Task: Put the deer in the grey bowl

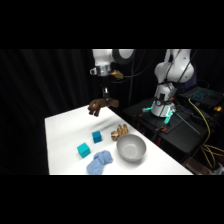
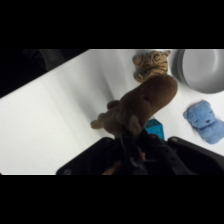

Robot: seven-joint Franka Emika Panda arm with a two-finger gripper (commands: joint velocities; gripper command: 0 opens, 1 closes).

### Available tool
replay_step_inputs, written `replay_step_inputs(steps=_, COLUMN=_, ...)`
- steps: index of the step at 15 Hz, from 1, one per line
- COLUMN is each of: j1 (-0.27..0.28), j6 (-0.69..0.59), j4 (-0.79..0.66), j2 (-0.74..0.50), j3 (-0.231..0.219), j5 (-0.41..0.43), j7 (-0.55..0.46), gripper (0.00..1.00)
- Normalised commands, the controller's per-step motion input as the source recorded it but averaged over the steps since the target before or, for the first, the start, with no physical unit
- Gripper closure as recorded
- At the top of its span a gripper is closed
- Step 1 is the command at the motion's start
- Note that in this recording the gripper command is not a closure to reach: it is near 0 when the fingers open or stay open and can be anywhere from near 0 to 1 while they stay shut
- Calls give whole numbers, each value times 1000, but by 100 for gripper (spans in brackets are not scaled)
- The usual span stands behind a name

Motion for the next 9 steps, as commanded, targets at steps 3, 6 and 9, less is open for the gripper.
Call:
replay_step_inputs(steps=3, j1=193, j6=-111, j4=-76, j2=-358, j3=232, j5=-75, j7=13, gripper=46)
replay_step_inputs(steps=6, j1=214, j6=-57, j4=-104, j2=-270, j3=230, j5=-44, j7=18, gripper=46)
replay_step_inputs(steps=9, j1=169, j6=39, j4=-134, j2=-146, j3=168, j5=-41, j7=-1, gripper=46)
